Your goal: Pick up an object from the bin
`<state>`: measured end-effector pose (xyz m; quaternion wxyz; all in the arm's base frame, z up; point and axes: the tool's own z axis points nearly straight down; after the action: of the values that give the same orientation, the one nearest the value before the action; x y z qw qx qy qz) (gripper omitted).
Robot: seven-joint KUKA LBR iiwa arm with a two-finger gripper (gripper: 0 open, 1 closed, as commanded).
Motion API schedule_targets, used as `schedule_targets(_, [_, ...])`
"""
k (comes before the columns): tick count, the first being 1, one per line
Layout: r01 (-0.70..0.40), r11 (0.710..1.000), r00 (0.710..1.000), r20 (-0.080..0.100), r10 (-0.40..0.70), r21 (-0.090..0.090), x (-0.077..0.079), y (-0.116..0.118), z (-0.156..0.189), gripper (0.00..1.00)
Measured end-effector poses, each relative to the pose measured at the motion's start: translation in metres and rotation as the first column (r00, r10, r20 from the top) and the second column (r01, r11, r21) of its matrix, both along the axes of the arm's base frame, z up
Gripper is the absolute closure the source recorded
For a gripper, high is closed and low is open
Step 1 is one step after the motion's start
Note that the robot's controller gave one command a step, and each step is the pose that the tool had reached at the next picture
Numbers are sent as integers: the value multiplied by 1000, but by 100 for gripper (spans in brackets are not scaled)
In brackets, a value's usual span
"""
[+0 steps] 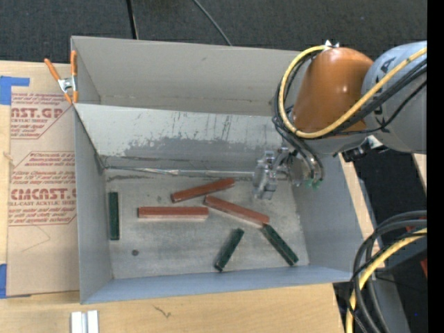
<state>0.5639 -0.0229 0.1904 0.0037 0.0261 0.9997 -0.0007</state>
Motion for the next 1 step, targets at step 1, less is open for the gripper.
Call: schedule_targets(1, [0,1000,1000,-5,0,2,-1,1,-2,0])
